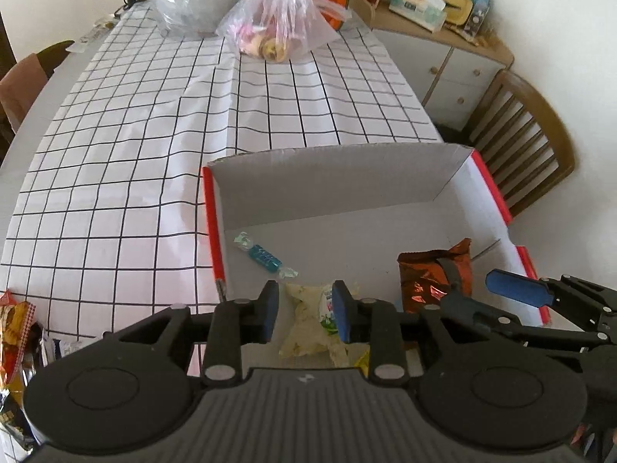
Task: Organize snacks
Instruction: 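Open both grippers to drop the candy and chip bag into the box, then move both grippers back toward the snack pile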
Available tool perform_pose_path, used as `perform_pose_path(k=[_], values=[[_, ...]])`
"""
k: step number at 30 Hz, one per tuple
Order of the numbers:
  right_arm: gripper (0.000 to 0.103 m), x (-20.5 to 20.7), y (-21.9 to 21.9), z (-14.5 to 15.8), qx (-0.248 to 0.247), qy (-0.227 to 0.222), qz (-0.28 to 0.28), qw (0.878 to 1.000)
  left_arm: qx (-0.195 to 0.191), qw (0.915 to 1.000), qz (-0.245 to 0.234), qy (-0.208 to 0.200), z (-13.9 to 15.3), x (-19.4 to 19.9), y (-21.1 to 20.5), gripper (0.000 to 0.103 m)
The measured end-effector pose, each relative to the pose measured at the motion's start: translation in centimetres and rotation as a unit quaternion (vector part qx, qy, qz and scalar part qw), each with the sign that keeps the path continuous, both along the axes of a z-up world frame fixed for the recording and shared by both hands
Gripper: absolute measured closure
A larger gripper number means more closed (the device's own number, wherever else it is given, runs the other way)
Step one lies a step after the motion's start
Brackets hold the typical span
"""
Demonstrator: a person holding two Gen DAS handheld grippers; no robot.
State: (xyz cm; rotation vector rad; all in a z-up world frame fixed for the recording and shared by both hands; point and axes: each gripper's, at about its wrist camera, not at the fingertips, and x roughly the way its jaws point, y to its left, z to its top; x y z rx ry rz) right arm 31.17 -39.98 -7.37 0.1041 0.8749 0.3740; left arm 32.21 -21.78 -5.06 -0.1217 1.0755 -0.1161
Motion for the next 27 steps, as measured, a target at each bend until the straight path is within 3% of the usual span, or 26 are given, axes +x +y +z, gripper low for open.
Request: perform_pose_path(k=[7,11,12,17,20,23,27], values=[[0.028,-2.1,0.6,2.1,0.021,-0.024,0.015,0.999,-0.005,0.9994,0.006,-0.035,2.0,-3.2,1.4,0.073],[0.021,-3.3,1.1,3.2,0.033,-0.038,0.027,0.998,-0.011,0.9981,0.011,-0.06,3.2,-5.2,2.5,0.049],[0.021,-3.5,1.2,3.4,0.036,-0.04,0.03,0.998,-0.014,0.9975,0.013,-0.068,3.6,-5.7,2.9,0.048],[0.018,-4.6,2.4,4.3,0.045,-0.055,0.043,0.997,-0.009,0.9959,0.019,-0.088,4.6,-7.6,4.3,0.047],[0.017,-5.1,3.2,4.7,0.048,-0.061,0.048,0.996,-0.008,0.9943,0.026,-0.103,5.2,-8.8,5.5,0.04],[0.006,-5.8,4.2,5.1,0.052,-0.068,0.052,0.995,-0.004,0.9931,0.028,-0.114,5.5,-10.0,6.8,0.039],[0.004,-6.8,5.8,5.5,0.059,-0.079,0.062,0.993,-0.008,0.992,0.032,-0.122,5.6,-11.7,8.9,0.037]])
